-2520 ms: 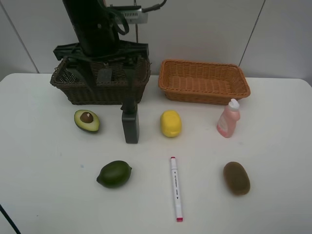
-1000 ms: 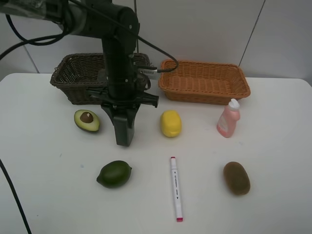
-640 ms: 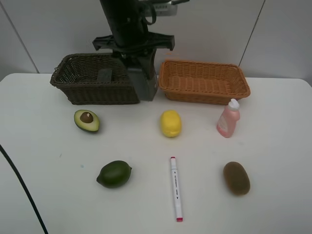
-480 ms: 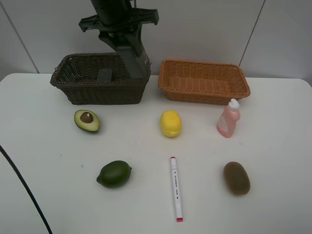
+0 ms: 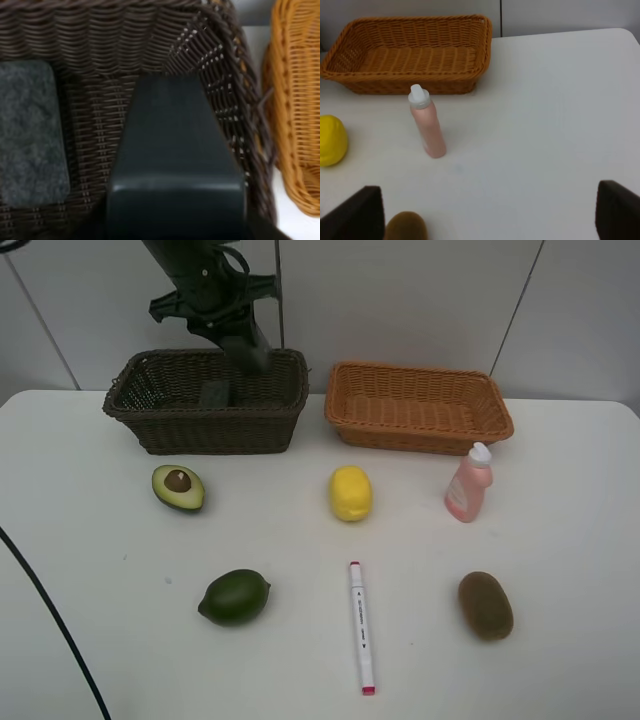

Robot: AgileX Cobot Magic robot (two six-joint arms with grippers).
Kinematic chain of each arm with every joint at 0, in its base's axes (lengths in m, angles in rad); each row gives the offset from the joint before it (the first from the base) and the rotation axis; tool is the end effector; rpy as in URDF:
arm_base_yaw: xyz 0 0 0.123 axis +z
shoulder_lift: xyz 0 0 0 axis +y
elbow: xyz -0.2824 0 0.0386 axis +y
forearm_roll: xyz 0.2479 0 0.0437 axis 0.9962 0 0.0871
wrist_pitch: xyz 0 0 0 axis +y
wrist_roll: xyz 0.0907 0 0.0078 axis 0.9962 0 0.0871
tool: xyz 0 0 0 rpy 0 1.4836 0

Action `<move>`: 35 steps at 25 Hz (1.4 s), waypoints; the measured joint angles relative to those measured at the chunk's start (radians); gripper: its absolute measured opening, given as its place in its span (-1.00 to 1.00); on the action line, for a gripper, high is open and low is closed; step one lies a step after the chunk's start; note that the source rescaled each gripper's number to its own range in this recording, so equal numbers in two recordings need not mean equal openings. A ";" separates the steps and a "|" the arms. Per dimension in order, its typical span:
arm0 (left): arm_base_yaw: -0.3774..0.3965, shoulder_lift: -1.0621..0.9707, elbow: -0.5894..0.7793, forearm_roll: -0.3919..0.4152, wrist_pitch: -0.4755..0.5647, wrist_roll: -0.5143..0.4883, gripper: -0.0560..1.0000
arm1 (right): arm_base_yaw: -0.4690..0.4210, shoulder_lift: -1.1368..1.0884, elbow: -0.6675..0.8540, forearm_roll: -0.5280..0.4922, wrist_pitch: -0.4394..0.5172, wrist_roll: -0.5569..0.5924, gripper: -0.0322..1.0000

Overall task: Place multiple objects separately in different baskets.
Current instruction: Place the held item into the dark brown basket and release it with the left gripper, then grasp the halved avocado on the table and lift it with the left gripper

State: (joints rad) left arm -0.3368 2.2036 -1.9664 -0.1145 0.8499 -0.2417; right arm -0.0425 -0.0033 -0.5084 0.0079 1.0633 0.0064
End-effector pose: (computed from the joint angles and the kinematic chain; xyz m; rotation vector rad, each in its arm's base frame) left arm 0.4679 -0.1721 0.2359 0.0582 2.6022 -0.3529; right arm -0.0064 0.0009 0.2793 0.0493 2.0346 -0.0132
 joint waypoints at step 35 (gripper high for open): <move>-0.013 -0.268 0.358 0.013 0.350 -0.016 0.98 | 0.000 0.000 0.000 0.000 0.000 0.000 0.99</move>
State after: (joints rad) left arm -0.3500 1.9356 -1.6088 -0.1019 1.1999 -0.2573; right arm -0.0425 -0.0033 -0.5084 0.0079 1.0633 0.0064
